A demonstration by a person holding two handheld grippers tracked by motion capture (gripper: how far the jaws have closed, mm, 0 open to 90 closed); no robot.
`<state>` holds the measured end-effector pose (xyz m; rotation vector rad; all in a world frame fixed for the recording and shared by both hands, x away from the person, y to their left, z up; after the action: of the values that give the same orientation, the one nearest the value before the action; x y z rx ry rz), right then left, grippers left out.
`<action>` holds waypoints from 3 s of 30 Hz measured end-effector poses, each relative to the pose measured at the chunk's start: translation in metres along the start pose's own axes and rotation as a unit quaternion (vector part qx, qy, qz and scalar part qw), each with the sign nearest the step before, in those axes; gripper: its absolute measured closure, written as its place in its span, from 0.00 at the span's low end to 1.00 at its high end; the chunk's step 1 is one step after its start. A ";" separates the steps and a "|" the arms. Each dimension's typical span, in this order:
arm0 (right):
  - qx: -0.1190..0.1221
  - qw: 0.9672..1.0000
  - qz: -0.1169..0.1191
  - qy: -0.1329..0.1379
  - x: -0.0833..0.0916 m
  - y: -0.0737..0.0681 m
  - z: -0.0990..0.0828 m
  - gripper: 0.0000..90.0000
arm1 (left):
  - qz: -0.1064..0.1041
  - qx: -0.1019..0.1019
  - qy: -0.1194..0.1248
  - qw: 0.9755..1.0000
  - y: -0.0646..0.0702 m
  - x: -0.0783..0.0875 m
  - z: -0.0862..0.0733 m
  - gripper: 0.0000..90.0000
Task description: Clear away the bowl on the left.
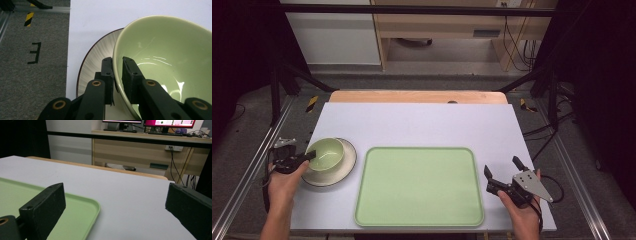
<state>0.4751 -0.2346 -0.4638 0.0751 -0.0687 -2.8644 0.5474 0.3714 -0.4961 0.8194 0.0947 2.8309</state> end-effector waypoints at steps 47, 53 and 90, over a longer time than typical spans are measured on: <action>-0.002 1.000 0.001 0.001 0.000 0.000 0.001 0.04 | -0.052 0.043 0.034 0.997 0.028 0.013 0.020 0.92; -0.003 1.000 0.001 0.001 0.000 0.000 0.000 0.03 | -0.064 0.033 0.040 0.997 0.043 0.015 0.026 0.92; 0.013 0.999 0.003 0.033 0.001 0.002 0.008 0.03 | -0.153 -0.015 0.025 0.988 0.129 0.009 0.026 0.92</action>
<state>0.4740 -0.2369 -0.4556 0.1749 -0.0920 -2.8518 0.5323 0.2471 -0.4549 0.6641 0.1678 2.5570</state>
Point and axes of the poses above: each handheld gripper's, and its own axes: x roughly backward along the jaws, z roughly out of its top, y roughly to its right, the point moved 8 cm from there along -x, roughly forward along the jaws, and after that the axes turned 9 degrees about y, right-handed, at the moved point
